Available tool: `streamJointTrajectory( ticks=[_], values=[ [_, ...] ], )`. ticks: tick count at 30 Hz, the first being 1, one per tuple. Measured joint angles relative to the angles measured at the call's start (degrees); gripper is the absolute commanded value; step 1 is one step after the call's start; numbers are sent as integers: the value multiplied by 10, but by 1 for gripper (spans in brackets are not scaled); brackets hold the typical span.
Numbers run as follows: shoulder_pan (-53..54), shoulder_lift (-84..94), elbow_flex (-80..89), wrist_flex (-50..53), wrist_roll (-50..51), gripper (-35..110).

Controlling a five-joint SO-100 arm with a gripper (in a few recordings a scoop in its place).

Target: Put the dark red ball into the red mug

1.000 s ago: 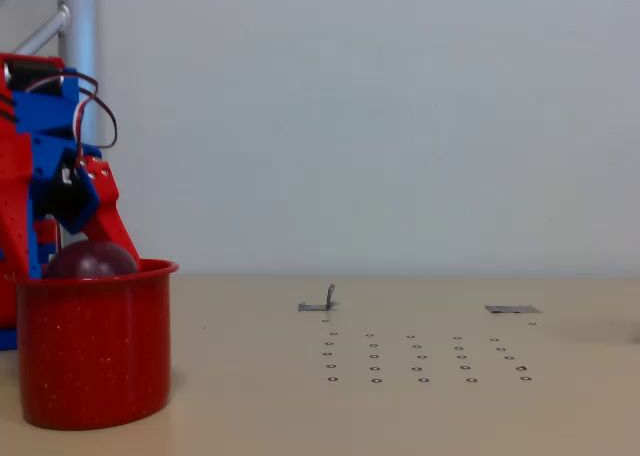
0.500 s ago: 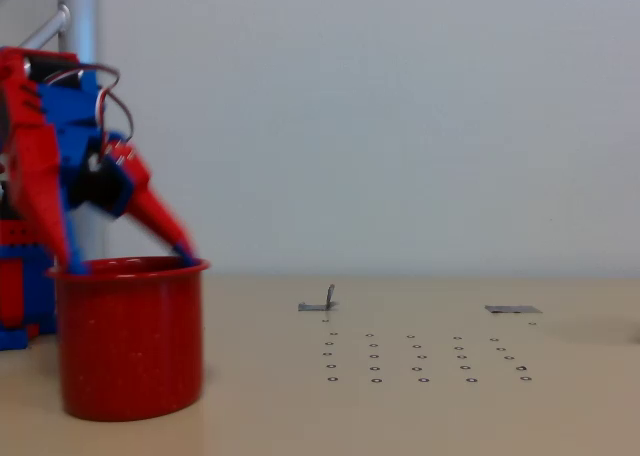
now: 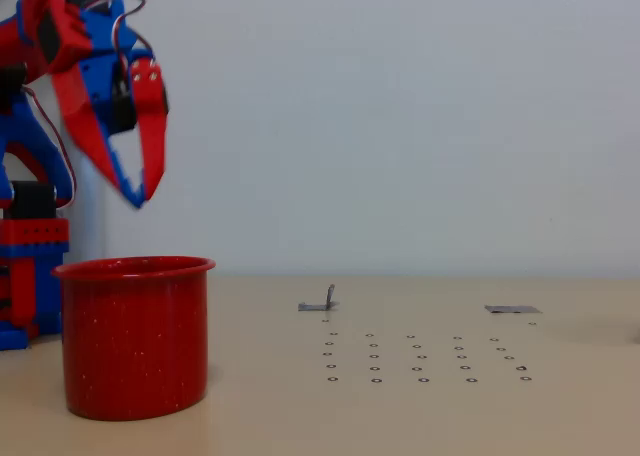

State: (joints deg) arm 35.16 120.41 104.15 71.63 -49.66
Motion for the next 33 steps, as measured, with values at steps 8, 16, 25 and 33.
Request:
streamJointTrajectory(
  ticks=[8,16,25,33],
  values=[
    [-120,120,-11,83,288,-1],
    [-224,285,268,-18,448,-2],
    [-298,437,504,-62,541,-2],
    [-320,588,622,-40,502,-2]
  ],
)
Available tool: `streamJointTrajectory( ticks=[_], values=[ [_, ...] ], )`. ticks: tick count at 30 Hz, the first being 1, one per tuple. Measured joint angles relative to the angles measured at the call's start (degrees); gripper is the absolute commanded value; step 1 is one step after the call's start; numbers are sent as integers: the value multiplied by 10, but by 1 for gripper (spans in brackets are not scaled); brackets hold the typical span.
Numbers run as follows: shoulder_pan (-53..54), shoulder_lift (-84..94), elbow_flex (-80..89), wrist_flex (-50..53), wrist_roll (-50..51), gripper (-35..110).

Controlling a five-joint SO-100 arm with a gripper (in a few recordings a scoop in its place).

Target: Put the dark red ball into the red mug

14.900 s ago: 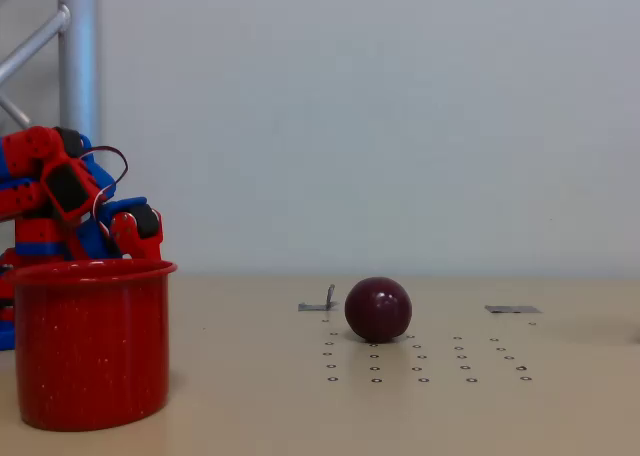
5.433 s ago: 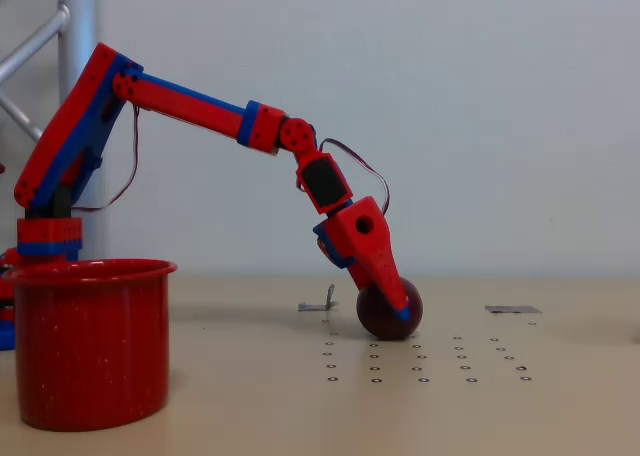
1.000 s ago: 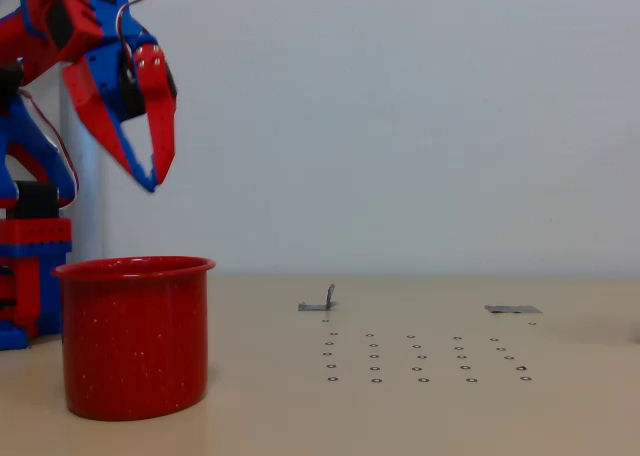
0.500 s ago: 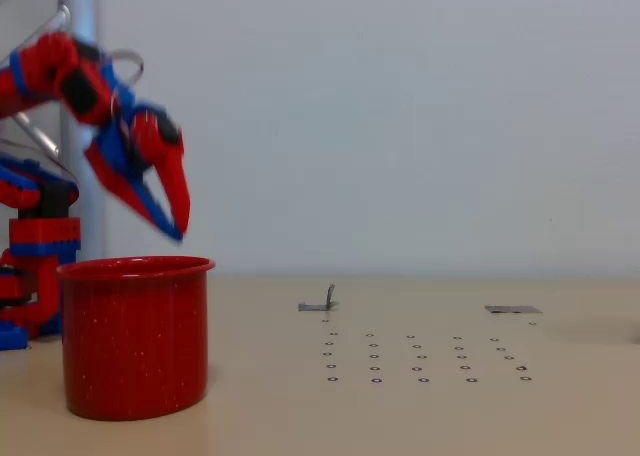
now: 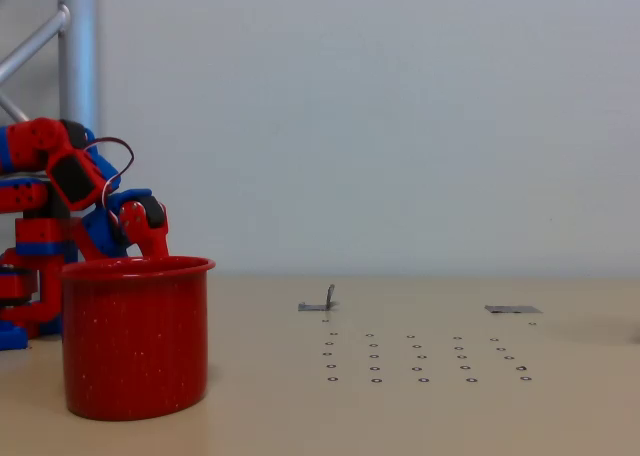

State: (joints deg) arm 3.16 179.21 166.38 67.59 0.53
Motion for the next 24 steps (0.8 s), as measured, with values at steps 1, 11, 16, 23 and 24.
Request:
streamJointTrajectory(
  ticks=[1,11,16,23,24],
  values=[
    [-11,30,21,4,-6,-2],
    [-15,55,40,33,-25,-2],
    [-15,55,40,45,-26,-2],
    [-15,55,40,45,-26,-2],
    [-15,55,40,45,-26,-2]
  ],
)
